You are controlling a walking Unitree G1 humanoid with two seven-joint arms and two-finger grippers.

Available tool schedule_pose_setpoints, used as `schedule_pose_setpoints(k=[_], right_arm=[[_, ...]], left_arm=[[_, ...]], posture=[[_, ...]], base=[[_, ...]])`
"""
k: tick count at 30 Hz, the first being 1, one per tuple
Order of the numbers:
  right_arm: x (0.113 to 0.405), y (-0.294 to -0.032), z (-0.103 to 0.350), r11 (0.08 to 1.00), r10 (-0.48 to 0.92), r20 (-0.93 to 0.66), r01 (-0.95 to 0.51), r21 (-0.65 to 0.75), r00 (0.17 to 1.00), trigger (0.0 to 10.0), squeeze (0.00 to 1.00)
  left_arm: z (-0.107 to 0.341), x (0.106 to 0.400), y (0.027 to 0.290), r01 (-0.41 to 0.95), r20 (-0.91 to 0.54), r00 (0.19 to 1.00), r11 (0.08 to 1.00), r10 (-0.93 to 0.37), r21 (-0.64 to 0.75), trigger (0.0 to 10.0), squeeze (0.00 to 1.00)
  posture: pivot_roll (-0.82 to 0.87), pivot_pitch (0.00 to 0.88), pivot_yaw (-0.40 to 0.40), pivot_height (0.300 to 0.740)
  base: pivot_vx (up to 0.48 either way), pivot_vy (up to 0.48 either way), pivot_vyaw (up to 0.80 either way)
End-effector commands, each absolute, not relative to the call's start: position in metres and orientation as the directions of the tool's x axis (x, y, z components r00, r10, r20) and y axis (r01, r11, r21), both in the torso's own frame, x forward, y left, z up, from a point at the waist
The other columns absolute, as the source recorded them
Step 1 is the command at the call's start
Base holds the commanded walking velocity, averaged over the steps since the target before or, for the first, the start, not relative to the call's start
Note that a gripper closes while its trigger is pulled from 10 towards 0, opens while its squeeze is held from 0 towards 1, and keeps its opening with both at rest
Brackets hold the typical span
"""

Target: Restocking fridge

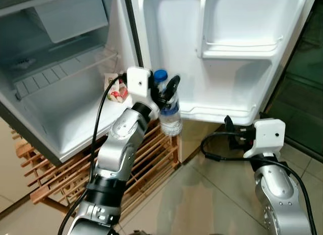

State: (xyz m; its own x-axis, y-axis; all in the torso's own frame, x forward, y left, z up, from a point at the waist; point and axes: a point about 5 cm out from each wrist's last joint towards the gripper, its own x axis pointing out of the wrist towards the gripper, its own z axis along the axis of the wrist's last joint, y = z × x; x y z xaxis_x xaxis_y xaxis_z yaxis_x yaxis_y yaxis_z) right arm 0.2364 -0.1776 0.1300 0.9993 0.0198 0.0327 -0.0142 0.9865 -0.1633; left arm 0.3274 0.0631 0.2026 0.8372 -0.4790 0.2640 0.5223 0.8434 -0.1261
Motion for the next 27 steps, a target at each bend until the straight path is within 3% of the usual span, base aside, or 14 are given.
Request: schedule_pose_setpoints(k=[1, 3, 7, 10, 18, 27], right_arm=[[0.234, -0.176, 0.131, 0.987, 0.031, 0.033, -0.025, -0.162, 0.999, 10.0, 0.36], [0.23, -0.177, 0.13, 0.985, 0.033, 0.02, -0.029, -0.169, 0.999, 10.0, 0.37], [0.223, -0.179, 0.13, 0.983, 0.041, 0.002, -0.04, -0.178, 0.999, 10.0, 0.37], [0.214, -0.181, 0.13, 0.981, 0.044, -0.012, -0.045, -0.189, 0.999, 10.0, 0.37], [0.192, -0.186, 0.13, 0.977, 0.035, -0.071, -0.049, -0.209, 0.997, 10.0, 0.36], [0.164, -0.191, 0.136, 0.969, 0.044, -0.135, -0.075, -0.236, 0.99, 10.0, 0.36]], left_arm=[[0.214, 0.333, 0.067, 0.497, 0.304, 0.84, 0.862, -0.449, -0.098, 10.0, 0.0], [0.23, 0.336, 0.058, 0.527, 0.368, 0.786, 0.85, -0.498, 0.025, 10.0, 0.0], [0.248, 0.344, 0.05, 0.501, 0.45, 0.758, 0.863, -0.472, 0.062, 10.0, 0.0], [0.25, 0.344, 0.042, 0.467, 0.471, 0.737, 0.869, -0.485, 0.163, 10.0, 0.0], [0.234, 0.349, 0.037, 0.501, 0.485, 0.724, 0.857, -0.49, 0.118, 10.0, 0.0], [0.225, 0.344, 0.032, 0.482, 0.543, 0.687, 0.862, -0.484, 0.159, 10.0, 0.0]], posture=[[-0.21, 0.0, 0.104, 0.74], [-0.22, 0.0, 0.096, 0.74], [-0.23, 0.0, 0.086, 0.74], [-0.25, 0.006, 0.082, 0.74], [-0.32, 0.098, 0.055, 0.74], [-0.38, 0.162, 0.02, 0.74]], base=[[0.0, 0.0, 0.0], [0.0, 0.0, 0.0], [0.0, 0.0, 0.0], [0.0, 0.0, 0.0], [0.0, 0.0, 0.0], [0.0, 0.0, 0.0]])
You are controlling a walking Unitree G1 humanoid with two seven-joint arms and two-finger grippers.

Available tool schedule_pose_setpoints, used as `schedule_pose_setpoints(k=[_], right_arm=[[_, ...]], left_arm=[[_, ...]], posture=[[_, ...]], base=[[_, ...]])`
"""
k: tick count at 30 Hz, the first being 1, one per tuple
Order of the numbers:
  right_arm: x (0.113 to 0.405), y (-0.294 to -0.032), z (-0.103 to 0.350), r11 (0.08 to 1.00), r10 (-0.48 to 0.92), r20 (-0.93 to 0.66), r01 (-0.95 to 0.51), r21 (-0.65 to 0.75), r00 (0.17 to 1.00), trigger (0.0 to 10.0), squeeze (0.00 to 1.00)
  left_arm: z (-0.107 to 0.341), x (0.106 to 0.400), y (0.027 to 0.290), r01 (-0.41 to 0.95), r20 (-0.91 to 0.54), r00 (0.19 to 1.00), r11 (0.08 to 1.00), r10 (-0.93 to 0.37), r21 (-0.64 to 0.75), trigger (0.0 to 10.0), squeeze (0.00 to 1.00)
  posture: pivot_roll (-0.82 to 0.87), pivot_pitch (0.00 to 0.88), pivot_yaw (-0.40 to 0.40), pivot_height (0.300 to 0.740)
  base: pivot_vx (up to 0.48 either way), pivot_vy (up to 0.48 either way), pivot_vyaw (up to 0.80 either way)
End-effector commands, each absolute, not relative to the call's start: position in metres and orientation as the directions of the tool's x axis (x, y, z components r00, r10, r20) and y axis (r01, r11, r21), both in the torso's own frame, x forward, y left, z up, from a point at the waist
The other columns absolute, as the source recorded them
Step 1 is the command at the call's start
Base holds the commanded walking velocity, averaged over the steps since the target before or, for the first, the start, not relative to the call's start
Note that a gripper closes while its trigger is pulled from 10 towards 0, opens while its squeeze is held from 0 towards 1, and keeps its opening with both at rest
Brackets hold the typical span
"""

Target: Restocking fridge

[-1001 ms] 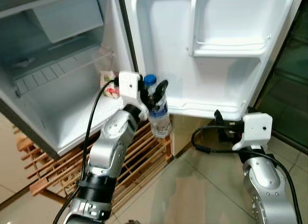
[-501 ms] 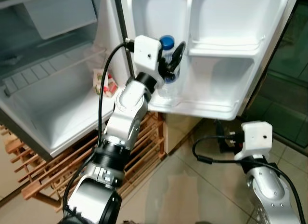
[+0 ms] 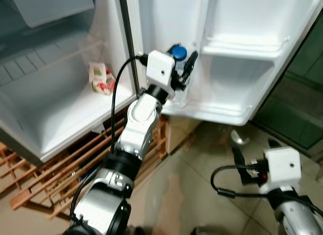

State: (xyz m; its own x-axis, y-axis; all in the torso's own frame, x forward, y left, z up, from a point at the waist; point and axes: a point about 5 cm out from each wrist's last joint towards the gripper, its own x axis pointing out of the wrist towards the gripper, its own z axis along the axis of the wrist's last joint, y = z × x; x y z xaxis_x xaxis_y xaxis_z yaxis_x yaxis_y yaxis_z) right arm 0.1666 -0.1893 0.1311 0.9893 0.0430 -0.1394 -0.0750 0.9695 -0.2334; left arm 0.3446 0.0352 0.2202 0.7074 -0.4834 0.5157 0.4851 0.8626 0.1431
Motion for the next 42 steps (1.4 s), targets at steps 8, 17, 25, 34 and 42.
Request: schedule_pose_setpoints(k=[8, 17, 25, 34, 42], right_arm=[[0.156, -0.193, 0.144, 0.959, 0.051, -0.155, -0.092, -0.268, 0.987, 10.0, 0.36], [0.148, -0.196, 0.149, 0.953, 0.05, -0.18, -0.101, -0.286, 0.982, 10.0, 0.36], [0.149, -0.193, 0.147, 0.957, 0.052, -0.188, -0.103, -0.271, 0.981, 10.0, 0.36], [0.149, -0.188, 0.143, 0.963, 0.045, -0.186, -0.092, -0.252, 0.981, 10.0, 0.36], [0.154, -0.186, 0.141, 0.966, 0.043, -0.173, -0.085, -0.244, 0.984, 10.0, 0.37]], left_arm=[[0.212, 0.345, 0.033, 0.437, 0.548, 0.711, 0.887, -0.441, 0.146, 10.0, 0.0], [0.206, 0.344, 0.037, 0.328, 0.577, 0.713, 0.917, -0.398, 0.227, 10.0, 0.0], [0.199, 0.358, 0.047, 0.245, 0.506, 0.799, 0.945, -0.324, 0.219, 10.0, 0.0], [0.179, 0.381, 0.062, 0.196, 0.262, 0.942, 0.977, -0.211, 0.08, 10.0, 1.0], [0.205, 0.39, 0.058, 0.169, 0.304, 0.933, 0.98, -0.194, 0.109, 10.0, 1.0]], posture=[[-0.41, 0.182, -0.003, 0.74], [-0.44, 0.212, -0.023, 0.74], [-0.42, 0.21, -0.007, 0.74], [-0.4, 0.191, 0.021, 0.74], [-0.39, 0.168, 0.035, 0.74]], base=[[0.0, 0.0, 0.0], [0.0, 0.0, 0.0], [0.0, 0.0, 0.0], [0.0, 0.0, 0.0], [0.0, 0.0, 0.0]])
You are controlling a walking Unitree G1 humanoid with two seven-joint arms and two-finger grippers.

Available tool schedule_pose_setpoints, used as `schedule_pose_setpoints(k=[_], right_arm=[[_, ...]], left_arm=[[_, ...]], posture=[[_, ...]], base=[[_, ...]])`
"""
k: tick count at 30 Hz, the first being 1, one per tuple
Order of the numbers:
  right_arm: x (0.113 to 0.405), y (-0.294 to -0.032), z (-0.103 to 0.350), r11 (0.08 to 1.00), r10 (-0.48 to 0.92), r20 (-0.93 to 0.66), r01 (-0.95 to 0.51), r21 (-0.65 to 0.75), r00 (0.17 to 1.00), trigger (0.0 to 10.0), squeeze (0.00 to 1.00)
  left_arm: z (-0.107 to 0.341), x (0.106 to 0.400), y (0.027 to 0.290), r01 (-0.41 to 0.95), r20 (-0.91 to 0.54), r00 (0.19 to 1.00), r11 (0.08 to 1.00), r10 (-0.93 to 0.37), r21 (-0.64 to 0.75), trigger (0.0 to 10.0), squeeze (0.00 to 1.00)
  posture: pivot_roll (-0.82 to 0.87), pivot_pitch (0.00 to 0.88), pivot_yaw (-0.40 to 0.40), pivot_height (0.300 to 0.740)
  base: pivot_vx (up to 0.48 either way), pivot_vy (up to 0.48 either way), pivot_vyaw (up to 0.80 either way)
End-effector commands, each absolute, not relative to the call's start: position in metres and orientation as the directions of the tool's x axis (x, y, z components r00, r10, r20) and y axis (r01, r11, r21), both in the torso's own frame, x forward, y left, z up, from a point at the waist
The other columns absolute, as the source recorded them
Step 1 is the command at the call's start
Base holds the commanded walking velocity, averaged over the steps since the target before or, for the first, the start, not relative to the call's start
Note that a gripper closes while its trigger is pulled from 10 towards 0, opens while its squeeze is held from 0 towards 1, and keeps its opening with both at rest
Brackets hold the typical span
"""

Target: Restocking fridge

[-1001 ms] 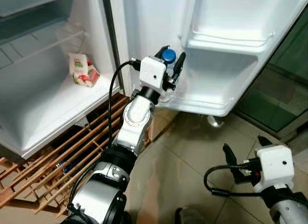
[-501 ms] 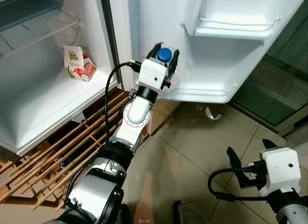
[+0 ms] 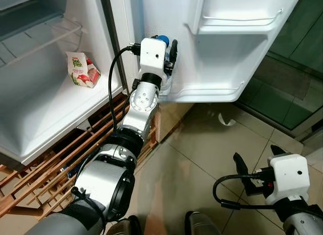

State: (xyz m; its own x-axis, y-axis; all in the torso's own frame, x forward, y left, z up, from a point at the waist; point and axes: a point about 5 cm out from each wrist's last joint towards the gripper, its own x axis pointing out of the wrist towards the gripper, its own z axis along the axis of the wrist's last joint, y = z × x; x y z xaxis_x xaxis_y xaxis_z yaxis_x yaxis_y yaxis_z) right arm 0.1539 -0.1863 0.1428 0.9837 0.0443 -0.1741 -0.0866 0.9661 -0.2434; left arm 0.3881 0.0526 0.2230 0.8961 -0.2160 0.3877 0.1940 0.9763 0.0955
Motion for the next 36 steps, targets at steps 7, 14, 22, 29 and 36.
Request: schedule_pose_setpoints(k=[7, 14, 22, 29, 36], right_arm=[[0.16, -0.185, 0.139, 0.966, 0.041, -0.164, -0.081, -0.244, 0.986, 10.0, 0.37], [0.171, -0.181, 0.136, 0.969, 0.046, -0.143, -0.079, -0.234, 0.989, 10.0, 0.36], [0.185, -0.18, 0.13, 0.971, 0.048, -0.12, -0.075, -0.228, 0.992, 10.0, 0.37], [0.206, -0.175, 0.13, 0.969, 0.07, -0.078, -0.086, -0.231, 0.995, 10.0, 0.37], [0.216, -0.175, 0.128, 0.968, 0.077, -0.061, -0.089, -0.234, 0.995, 10.0, 0.36]], left_arm=[[0.242, 0.392, 0.053, 0.193, 0.405, 0.887, 0.975, -0.22, 0.108, 10.0, 1.0], [0.228, 0.392, 0.063, 0.138, 0.342, 0.925, 0.984, -0.169, 0.113, 10.0, 1.0], [0.231, 0.375, 0.05, 0.209, 0.338, 0.915, 0.976, -0.219, 0.066, 10.0, 1.0], [0.234, 0.357, 0.053, 0.256, 0.281, 0.927, 0.967, -0.249, 0.013, 10.0, 1.0], [0.22, 0.339, 0.065, 0.313, 0.187, 0.931, 0.949, -0.313, 0.032, 10.0, 1.0]], posture=[[-0.37, 0.143, 0.046, 0.74], [-0.34, 0.115, 0.061, 0.74], [-0.28, 0.053, 0.073, 0.74], [-0.24, 0.0, 0.069, 0.74], [-0.21, 0.0, 0.065, 0.74]], base=[[0.0, 0.0, 0.0], [0.0, 0.0, 0.0], [0.0, 0.0, 0.0], [0.0, 0.0, 0.0], [0.0, 0.0, 0.0]])
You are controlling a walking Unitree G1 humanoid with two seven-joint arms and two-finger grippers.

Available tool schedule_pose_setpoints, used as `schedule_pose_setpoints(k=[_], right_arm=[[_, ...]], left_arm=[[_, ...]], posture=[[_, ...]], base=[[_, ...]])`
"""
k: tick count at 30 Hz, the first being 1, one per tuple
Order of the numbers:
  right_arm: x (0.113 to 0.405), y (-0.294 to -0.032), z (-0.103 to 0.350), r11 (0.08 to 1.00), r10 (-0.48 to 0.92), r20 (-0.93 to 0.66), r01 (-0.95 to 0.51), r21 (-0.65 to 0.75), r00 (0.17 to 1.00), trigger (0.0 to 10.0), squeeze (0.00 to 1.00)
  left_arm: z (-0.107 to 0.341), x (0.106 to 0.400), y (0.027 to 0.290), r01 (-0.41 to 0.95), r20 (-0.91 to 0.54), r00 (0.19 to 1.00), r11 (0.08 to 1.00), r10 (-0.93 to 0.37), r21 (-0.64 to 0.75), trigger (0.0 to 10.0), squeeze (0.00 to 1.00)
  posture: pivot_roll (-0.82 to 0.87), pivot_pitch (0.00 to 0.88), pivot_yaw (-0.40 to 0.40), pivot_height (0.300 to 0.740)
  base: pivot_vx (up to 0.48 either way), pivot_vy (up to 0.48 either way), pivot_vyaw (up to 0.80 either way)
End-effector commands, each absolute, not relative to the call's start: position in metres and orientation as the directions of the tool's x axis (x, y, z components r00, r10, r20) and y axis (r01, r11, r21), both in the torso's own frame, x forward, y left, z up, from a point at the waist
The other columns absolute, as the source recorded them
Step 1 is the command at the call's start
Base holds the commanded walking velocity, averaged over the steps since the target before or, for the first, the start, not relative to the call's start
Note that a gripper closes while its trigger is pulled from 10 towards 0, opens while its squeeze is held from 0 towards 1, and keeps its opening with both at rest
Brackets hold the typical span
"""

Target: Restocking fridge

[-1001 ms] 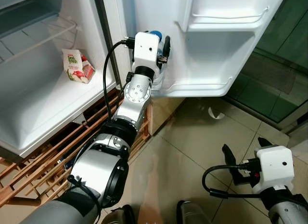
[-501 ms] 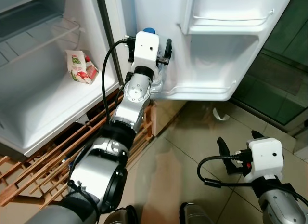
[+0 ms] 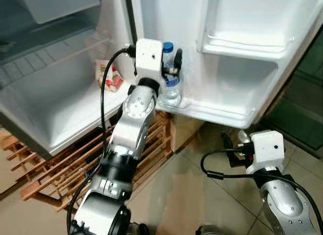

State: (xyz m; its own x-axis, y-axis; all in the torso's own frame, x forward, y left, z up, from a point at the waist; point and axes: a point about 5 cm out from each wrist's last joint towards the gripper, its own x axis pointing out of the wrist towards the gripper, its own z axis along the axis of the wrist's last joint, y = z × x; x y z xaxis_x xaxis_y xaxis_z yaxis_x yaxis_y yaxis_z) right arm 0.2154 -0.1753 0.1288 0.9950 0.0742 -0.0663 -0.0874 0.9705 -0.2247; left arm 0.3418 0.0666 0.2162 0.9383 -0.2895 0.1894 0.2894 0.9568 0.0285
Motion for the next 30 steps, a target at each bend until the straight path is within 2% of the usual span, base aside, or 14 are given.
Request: schedule_pose_setpoints(k=[1, 5, 6, 8, 9, 13, 16, 18, 19, 20, 23, 30], right_arm=[[0.219, -0.175, 0.127, 0.968, 0.082, -0.056, -0.093, -0.234, 0.995, 10.0, 0.37], [0.222, -0.176, 0.127, 0.967, 0.088, -0.049, -0.098, -0.236, 0.995, 10.0, 0.37], [0.221, -0.177, 0.128, 0.967, 0.088, -0.044, -0.096, -0.237, 0.995, 10.0, 0.37], [0.219, -0.182, 0.13, 0.968, 0.086, -0.029, -0.09, -0.236, 0.996, 10.0, 0.37], [0.219, -0.182, 0.13, 0.968, 0.086, -0.029, -0.09, -0.236, 0.996, 10.0, 0.37], [0.217, -0.182, 0.132, 0.968, 0.114, -0.023, -0.117, -0.223, 0.993, 10.0, 0.37], [0.225, -0.181, 0.133, 0.977, 0.102, 0.001, -0.1, -0.187, 0.995, 10.0, 0.37], [0.231, -0.182, 0.128, 0.991, 0.075, -0.011, -0.076, -0.113, 0.997, 10.0, 0.36], [0.231, -0.182, 0.128, 0.991, 0.075, -0.011, -0.076, -0.113, 0.997, 10.0, 0.36], [0.234, -0.183, 0.124, 0.995, 0.066, -0.023, -0.067, -0.076, 0.998, 10.0, 0.36], [0.234, -0.183, 0.119, 0.993, 0.086, -0.035, -0.089, -0.081, 0.996, 10.0, 0.37], [0.238, -0.173, 0.117, 0.987, 0.134, -0.037, -0.137, -0.084, 0.99, 10.0, 0.37]], left_arm=[[0.215, 0.329, 0.071, 0.349, 0.149, 0.924, 0.936, -0.352, 0.047, 10.0, 1.0], [0.214, 0.314, 0.083, 0.373, 0.164, 0.912, 0.927, -0.376, 0.046, 10.0, 1.0], [0.214, 0.306, 0.09, 0.387, 0.21, 0.9, 0.922, -0.383, 0.023, 10.0, 0.0], [0.204, 0.29, 0.108, 0.375, 0.234, 0.897, 0.926, -0.375, 0.048, 10.0, 0.0], [0.204, 0.29, 0.108, 0.375, 0.234, 0.897, 0.926, -0.375, 0.048, 10.0, 0.0], [0.183, 0.277, 0.128, 0.326, 0.194, 0.929, 0.945, -0.315, -0.028, 10.0, 0.0], [0.151, 0.259, 0.151, 0.249, 0.116, 0.961, 0.968, -0.251, 0.031, 10.0, 0.0], [0.128, 0.251, 0.17, 0.156, 0.045, 0.987, 0.988, -0.157, 0.021, 10.0, 0.0], [0.128, 0.251, 0.17, 0.156, 0.045, 0.987, 0.988, -0.157, 0.021, 10.0, 0.0], [0.115, 0.24, 0.181, 0.09, -0.009, 0.996, 0.996, -0.09, 0.001, 10.0, 0.0], [0.124, 0.233, 0.173, 0.123, 0.015, 0.992, 0.992, -0.123, 0.007, 10.0, 0.0], [0.135, 0.235, 0.168, 0.149, 0.07, 0.986, 0.989, -0.15, 0.007, 10.0, 0.0]], posture=[[-0.2, 0.0, 0.063, 0.74], [-0.19, 0.0, 0.061, 0.74], [-0.18, 0.0, 0.059, 0.74], [-0.17, 0.0, 0.062, 0.74], [-0.17, 0.0, 0.062, 0.74], [-0.17, 0.0, 0.062, 0.74], [-0.15, 0.0, 0.069, 0.74], [-0.13, 0.0, 0.059, 0.74], [-0.13, 0.0, 0.059, 0.74], [-0.1, 0.0, 0.046, 0.74], [-0.08, 0.0, 0.037, 0.74], [-0.06, 0.0, 0.037, 0.74]], base=[[0.0, 0.0, 0.0], [0.0, 0.0, 0.0], [0.0, 0.0, 0.0], [0.0, 0.0, 0.0], [0.0, 0.0, 0.0], [0.0, 0.0, 0.0], [0.0, 0.0, 0.0], [0.0, 0.0, 0.0], [0.0, 0.0, 0.0], [0.0, 0.0, 0.0], [0.0, 0.0, 0.0], [0.0, -0.46, 0.0]])
